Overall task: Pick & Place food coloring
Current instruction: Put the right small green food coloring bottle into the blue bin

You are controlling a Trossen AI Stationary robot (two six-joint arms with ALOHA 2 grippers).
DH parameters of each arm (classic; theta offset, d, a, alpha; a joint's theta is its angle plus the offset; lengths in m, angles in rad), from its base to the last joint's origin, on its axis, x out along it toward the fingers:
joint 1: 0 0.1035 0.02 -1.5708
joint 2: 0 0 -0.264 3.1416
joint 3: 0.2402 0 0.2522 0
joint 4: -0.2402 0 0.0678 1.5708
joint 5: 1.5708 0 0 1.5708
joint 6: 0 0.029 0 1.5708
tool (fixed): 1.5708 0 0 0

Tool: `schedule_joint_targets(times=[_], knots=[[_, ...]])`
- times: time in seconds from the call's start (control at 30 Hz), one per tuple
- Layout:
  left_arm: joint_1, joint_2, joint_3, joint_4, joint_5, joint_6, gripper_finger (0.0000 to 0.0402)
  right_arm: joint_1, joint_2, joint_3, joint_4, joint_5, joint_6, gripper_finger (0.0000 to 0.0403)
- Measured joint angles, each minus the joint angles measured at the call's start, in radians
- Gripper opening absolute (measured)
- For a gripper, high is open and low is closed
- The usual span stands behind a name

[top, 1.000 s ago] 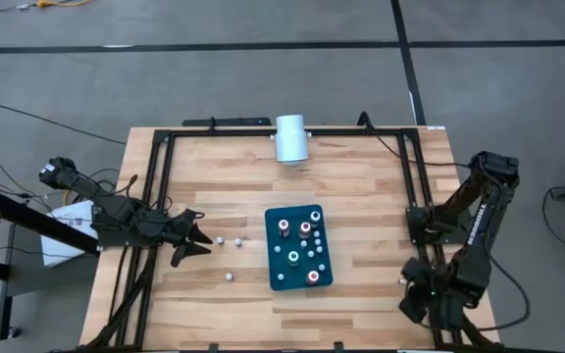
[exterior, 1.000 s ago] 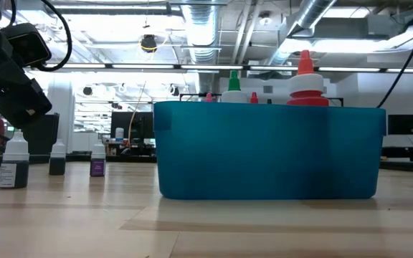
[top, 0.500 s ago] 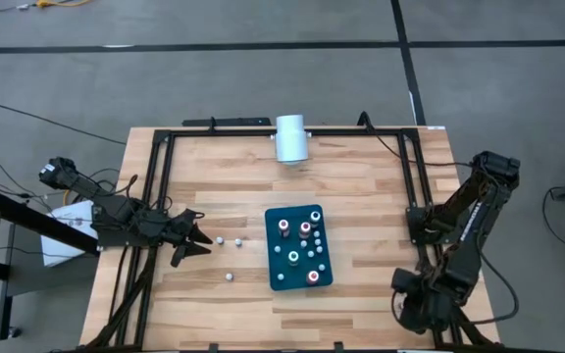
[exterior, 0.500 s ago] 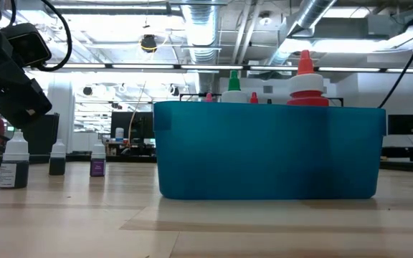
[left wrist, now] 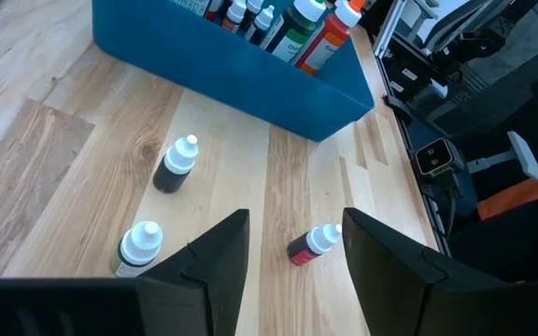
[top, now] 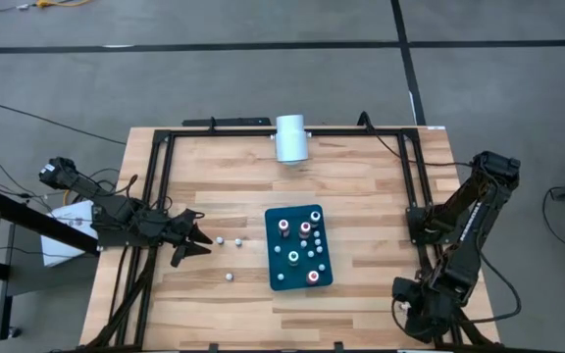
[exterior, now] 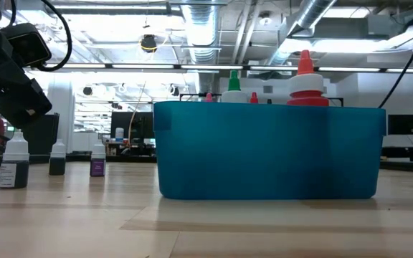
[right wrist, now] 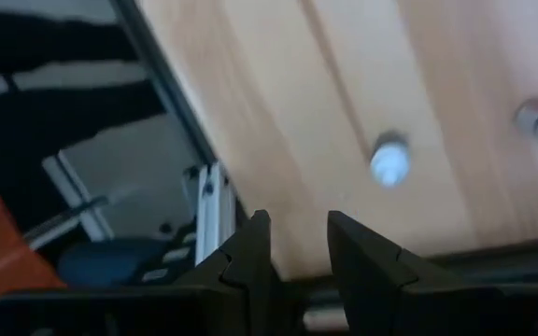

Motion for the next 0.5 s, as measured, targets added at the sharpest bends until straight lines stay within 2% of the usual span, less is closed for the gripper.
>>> schedule_joint_targets(times=[0.2,0.5], knots=[[0.000,0.000,0.000,0.000,0.000,0.000,0.0165,0.000,0.000,0.000,0.038,-0.090,0.000,0.0099],[0.000,0.000,0.000,0.000,0.000,0.004,0.0165,-0.029,0.022,0.000,0.027,-0.086,0.057,0.0099]])
